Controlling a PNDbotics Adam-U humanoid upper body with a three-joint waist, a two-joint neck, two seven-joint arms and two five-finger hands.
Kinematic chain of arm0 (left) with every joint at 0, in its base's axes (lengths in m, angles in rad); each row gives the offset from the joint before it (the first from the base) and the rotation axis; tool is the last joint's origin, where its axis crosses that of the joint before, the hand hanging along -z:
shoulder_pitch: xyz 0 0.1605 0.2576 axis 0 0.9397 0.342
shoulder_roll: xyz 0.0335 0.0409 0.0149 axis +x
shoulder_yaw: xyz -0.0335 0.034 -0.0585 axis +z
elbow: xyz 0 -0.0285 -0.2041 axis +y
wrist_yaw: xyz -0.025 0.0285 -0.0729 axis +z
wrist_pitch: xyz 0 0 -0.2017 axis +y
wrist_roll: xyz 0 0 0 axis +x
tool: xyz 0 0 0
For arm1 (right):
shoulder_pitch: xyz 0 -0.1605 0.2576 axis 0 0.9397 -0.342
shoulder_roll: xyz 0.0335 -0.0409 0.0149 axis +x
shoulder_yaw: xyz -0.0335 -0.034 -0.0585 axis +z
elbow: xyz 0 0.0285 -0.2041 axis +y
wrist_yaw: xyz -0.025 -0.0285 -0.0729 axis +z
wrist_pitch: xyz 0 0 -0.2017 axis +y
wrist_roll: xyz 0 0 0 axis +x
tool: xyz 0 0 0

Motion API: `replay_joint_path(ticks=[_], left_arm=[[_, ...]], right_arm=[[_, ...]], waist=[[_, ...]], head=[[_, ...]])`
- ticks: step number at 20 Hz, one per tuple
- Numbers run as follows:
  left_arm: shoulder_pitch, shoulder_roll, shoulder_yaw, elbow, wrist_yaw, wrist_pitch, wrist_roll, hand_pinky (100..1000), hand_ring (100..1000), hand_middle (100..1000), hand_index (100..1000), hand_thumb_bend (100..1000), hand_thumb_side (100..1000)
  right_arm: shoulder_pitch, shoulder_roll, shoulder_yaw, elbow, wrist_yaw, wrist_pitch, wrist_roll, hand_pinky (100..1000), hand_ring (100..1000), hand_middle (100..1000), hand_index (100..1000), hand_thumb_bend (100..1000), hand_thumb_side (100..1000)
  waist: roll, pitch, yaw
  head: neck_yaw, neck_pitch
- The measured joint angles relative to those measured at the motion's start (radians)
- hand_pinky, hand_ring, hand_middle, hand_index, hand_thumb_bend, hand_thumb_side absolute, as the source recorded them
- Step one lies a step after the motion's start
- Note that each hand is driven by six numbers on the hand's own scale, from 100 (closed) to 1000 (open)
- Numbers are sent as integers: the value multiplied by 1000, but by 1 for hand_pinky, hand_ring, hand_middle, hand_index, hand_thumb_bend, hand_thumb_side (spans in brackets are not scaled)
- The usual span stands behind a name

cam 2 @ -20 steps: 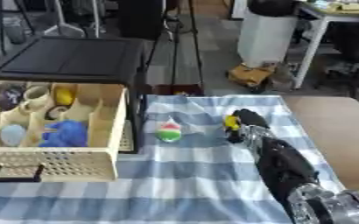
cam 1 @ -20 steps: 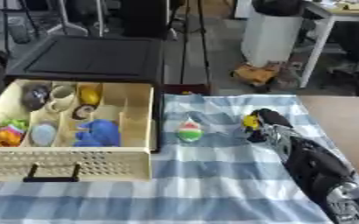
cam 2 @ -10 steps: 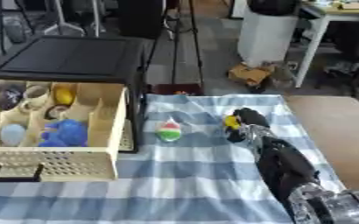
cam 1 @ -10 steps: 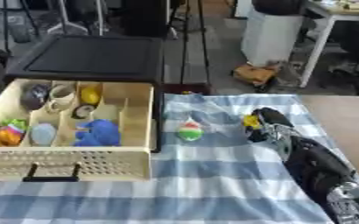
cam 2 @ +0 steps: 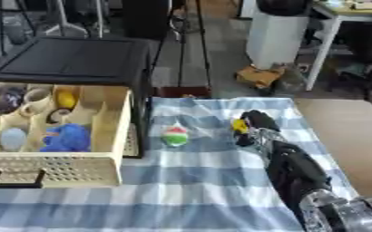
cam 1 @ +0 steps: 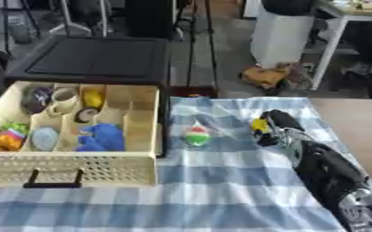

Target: Pick up objects from table and place into drawer.

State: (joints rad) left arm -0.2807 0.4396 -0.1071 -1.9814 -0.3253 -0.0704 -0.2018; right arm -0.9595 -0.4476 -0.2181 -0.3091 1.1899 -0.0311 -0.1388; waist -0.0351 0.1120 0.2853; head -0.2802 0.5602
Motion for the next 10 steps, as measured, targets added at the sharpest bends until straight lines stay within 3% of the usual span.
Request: replay_joint_path(ticks=[10], left_arm=[[0,0,0,0,0,-3,-3,195,100,100,600,246,1000]], right_arm=[[0,0,3,2,-3,-21,-68,190,343,356,455,100,209]], waist=[[-1,0,-1]], head=[[2,0]])
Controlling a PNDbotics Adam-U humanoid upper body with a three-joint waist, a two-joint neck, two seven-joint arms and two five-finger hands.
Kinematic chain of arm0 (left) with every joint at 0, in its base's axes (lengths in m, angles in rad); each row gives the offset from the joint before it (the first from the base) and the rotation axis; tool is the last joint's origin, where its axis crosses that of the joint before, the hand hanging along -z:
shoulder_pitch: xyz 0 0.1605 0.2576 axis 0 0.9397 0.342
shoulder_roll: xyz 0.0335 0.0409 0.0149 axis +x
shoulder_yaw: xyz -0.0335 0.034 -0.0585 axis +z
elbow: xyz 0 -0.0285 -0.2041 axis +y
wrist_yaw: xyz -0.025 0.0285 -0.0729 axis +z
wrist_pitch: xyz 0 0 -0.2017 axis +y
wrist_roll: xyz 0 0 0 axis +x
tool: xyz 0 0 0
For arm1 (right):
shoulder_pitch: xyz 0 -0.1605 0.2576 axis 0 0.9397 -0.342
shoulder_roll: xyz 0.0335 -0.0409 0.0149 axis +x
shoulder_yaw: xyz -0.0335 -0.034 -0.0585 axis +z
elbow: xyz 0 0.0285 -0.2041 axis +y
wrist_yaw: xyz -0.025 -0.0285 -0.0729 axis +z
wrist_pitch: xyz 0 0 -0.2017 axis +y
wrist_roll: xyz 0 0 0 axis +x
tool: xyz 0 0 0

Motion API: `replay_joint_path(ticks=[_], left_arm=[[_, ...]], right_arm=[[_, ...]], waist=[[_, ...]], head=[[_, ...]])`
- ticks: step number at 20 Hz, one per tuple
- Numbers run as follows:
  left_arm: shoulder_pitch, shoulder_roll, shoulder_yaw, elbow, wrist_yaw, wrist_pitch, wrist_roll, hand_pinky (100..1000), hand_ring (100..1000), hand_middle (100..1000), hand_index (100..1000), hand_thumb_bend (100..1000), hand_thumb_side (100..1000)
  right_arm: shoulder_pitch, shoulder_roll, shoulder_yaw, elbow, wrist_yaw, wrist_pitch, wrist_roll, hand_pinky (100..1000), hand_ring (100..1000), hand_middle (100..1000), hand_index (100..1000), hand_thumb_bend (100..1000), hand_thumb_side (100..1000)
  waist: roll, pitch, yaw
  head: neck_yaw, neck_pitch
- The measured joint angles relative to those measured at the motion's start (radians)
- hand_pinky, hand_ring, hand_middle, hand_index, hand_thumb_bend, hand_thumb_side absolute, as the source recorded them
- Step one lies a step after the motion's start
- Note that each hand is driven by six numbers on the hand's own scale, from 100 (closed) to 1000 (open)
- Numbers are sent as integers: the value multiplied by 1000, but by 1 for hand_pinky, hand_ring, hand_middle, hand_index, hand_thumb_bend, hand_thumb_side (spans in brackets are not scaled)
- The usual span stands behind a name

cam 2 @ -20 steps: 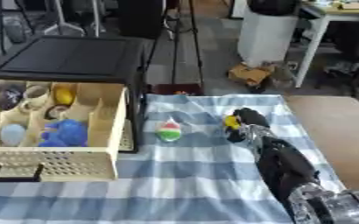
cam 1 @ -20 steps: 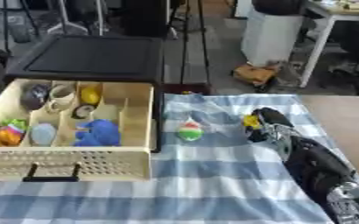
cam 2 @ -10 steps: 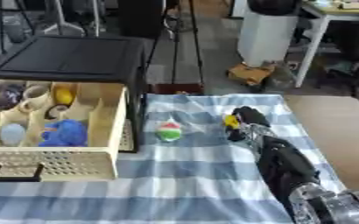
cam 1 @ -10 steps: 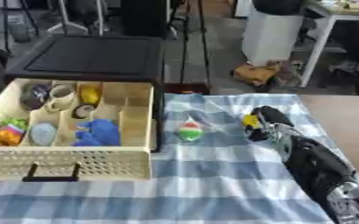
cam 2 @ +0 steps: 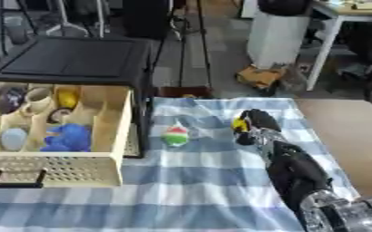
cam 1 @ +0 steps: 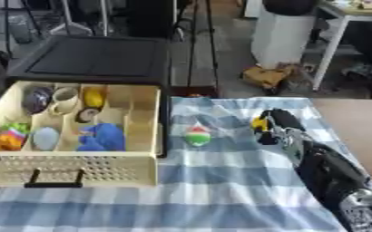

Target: Pick up objects from table and place into drawer.

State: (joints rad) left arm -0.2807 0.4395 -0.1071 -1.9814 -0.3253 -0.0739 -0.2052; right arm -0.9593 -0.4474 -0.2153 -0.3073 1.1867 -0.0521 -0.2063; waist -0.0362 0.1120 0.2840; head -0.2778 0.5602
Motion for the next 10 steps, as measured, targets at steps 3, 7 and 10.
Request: replay_joint_path(ticks=[3,7,10], left_arm=[[0,0,0,0,0,0,0,196,100,100,600,245,1000],[0,0,0,0,0,0,0,196,100,100,600,246,1000],[0,0,0,0,0,0,0,196,100,100,599,244,1000]], right_arm=[[0,0,6,11,2,0,-25,133,300,310,403,100,211],[0,0,17,27,8,-1,-63,100,236,245,333,100,216],[0,0,25,37,10,-4,-93,100,181,189,274,100,224]], waist=[[-2,0,0],[-2,0,0],[-3,0,-1]], head=[[0,0],[2,0],[3,0]])
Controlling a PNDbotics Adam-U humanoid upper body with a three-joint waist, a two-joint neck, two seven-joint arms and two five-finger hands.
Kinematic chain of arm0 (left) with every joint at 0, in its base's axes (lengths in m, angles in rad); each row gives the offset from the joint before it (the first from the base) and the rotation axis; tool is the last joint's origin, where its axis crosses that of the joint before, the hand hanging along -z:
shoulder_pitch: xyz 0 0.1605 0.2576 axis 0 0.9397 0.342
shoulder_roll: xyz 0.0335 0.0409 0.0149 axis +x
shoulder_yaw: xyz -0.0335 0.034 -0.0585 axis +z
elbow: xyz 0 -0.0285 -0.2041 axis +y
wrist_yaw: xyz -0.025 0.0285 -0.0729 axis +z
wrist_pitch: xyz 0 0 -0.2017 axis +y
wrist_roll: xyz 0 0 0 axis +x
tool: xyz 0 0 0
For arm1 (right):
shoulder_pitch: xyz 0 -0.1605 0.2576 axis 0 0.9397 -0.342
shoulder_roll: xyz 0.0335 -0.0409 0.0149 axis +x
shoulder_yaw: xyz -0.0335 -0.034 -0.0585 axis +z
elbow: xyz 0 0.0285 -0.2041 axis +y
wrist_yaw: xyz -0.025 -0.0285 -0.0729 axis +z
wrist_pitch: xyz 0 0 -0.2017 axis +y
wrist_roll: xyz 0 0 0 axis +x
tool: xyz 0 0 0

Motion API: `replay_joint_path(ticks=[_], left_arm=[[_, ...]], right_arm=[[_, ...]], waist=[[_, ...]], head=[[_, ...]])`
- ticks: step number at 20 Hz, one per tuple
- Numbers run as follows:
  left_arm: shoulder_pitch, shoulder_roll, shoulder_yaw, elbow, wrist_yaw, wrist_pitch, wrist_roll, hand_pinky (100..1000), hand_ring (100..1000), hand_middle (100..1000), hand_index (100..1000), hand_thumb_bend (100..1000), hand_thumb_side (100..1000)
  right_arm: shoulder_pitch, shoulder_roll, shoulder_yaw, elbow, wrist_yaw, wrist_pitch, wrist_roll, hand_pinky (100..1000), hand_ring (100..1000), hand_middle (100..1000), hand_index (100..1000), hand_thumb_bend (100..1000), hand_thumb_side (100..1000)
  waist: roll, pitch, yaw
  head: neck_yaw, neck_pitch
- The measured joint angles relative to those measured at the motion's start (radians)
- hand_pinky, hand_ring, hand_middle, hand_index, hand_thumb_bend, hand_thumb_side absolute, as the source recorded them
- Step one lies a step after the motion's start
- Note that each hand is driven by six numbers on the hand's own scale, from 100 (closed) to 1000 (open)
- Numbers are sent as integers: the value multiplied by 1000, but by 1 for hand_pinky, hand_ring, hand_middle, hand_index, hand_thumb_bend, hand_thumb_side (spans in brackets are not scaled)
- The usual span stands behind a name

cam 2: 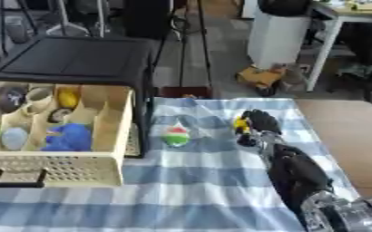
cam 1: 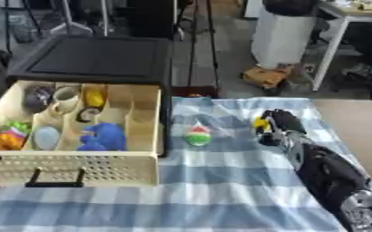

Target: Pick up objects from table and place into drawer.

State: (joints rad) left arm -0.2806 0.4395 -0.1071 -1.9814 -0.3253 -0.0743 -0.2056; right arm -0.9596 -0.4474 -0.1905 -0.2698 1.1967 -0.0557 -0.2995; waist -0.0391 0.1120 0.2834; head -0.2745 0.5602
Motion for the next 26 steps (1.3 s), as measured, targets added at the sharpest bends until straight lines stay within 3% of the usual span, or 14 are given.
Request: replay_joint_path(ticks=[4,10,20,21,22,23,26], left_arm=[[0,0,0,0,0,0,0,196,100,100,599,244,1000],[7,0,0,0,0,0,0,196,100,100,599,247,1000],[22,0,2,0,-2,6,-4,197,100,100,600,250,1000],[25,0,3,0,-2,7,-5,197,100,100,601,250,1000],[26,0,4,0,-2,8,-6,197,100,100,601,250,1000],[28,0,5,0,-2,9,-7,198,100,100,601,250,1000],[36,0,6,0,-6,11,-7,198,100,100,601,250,1000]], right_arm=[[0,0,7,7,7,-5,-41,100,116,117,201,100,239],[-2,0,8,1,18,-15,-71,100,100,100,173,100,215],[-12,0,-30,-129,57,-64,6,100,100,100,158,100,159],[-14,0,-35,-146,60,-73,17,100,100,100,157,100,182],[-15,0,-40,-163,61,-82,30,100,100,100,156,100,437],[-17,0,-44,-181,60,-93,43,100,100,100,156,100,173],[-18,0,-54,-240,49,-132,84,100,100,100,154,100,154]], waist=[[-1,0,-2],[-5,-4,-14],[-14,-35,-42],[-15,-39,-44],[-17,-42,-45],[-19,-44,-46],[-24,-53,-55]], head=[[1,0],[1,0],[7,2],[8,2],[9,2],[10,3],[13,9]])
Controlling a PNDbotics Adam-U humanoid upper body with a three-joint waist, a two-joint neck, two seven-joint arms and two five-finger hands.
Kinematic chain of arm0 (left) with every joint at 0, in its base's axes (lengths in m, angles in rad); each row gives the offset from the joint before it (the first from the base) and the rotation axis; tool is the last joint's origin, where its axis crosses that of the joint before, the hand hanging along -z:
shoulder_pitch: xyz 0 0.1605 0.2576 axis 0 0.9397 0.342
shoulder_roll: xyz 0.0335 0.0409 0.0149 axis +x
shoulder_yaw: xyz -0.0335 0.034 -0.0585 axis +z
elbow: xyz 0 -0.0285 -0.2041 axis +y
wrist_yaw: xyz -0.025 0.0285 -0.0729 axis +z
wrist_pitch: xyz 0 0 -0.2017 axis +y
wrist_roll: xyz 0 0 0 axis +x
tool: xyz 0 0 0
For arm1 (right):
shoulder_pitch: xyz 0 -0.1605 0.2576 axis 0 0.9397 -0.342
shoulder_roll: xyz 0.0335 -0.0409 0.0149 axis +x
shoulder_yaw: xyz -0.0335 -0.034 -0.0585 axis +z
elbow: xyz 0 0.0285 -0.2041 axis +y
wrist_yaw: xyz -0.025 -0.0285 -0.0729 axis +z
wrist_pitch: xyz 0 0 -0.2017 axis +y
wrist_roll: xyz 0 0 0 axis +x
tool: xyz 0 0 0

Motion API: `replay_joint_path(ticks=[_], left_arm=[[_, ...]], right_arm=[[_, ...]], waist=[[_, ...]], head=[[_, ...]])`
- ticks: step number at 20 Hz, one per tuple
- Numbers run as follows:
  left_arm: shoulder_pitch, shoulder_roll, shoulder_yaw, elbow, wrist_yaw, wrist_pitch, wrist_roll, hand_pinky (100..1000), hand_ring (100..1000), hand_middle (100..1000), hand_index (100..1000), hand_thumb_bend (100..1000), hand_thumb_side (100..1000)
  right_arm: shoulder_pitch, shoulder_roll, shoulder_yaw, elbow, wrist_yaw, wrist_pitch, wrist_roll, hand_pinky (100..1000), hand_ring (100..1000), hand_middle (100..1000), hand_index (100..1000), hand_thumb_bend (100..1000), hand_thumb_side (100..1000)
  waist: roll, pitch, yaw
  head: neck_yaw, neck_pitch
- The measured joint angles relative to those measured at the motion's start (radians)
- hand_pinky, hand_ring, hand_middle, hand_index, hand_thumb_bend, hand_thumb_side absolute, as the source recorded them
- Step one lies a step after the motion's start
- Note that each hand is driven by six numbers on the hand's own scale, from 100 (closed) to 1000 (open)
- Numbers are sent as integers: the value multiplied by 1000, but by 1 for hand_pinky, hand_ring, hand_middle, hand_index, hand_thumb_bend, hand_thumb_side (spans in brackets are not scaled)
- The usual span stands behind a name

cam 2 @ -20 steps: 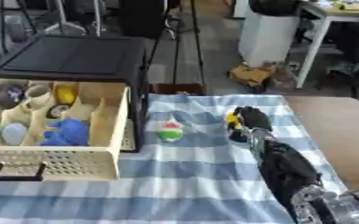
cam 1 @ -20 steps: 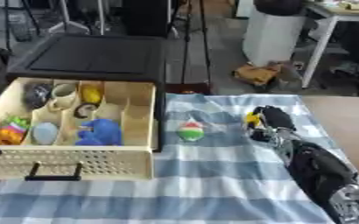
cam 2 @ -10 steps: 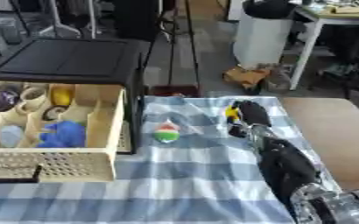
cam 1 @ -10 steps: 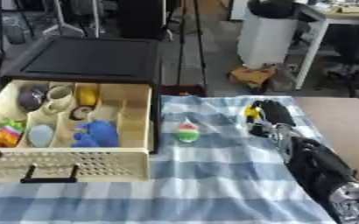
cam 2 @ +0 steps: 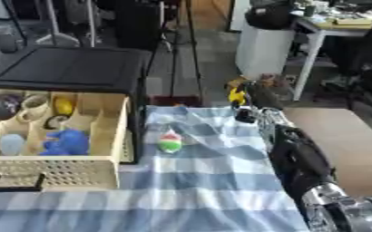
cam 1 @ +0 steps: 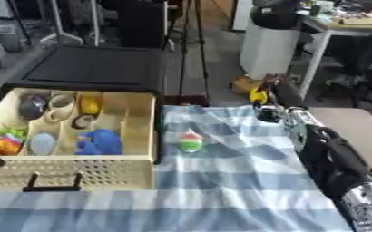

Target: Pick up objects from table and place into drawer.

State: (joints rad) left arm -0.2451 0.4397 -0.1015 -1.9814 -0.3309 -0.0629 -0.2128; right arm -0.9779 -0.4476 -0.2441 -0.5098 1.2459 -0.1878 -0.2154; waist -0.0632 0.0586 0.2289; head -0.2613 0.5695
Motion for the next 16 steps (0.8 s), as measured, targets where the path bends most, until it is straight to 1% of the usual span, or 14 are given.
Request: replay_joint_path(ticks=[1,4,6,7,9,12,16], left_arm=[[1,0,0,0,-1,2,0,198,100,100,601,249,1000],[8,1,0,0,-5,6,-1,198,100,100,601,248,1000],[10,1,0,0,-5,7,-1,198,100,100,601,249,1000],[12,1,0,0,-6,8,-2,198,100,100,601,248,1000],[16,1,0,0,-7,9,-3,198,100,100,601,249,1000],[16,1,0,0,-9,11,-5,199,100,100,601,249,1000],[19,1,0,0,-10,12,-5,199,100,100,602,249,1000]], right_arm=[[0,0,-2,-20,-7,-14,14,100,100,100,152,100,201],[-3,0,-3,-83,-51,-53,55,100,100,100,151,100,215],[-3,0,-2,-127,-84,-77,84,100,100,100,151,100,176],[-3,0,1,-149,-103,-90,99,100,100,100,152,100,126],[-3,0,12,-191,-135,-116,125,100,100,100,152,100,100],[-5,0,37,-253,-186,-155,158,100,100,100,153,100,100],[-9,0,90,-329,-263,-221,191,100,100,100,155,100,100]], waist=[[-1,-3,-2],[-6,-10,-7],[-10,-15,-9],[-12,-16,-10],[-13,-19,-11],[-16,-22,-11],[-18,-28,-8]], head=[[1,0],[5,1],[6,1],[7,1],[8,1],[10,1],[10,1]])
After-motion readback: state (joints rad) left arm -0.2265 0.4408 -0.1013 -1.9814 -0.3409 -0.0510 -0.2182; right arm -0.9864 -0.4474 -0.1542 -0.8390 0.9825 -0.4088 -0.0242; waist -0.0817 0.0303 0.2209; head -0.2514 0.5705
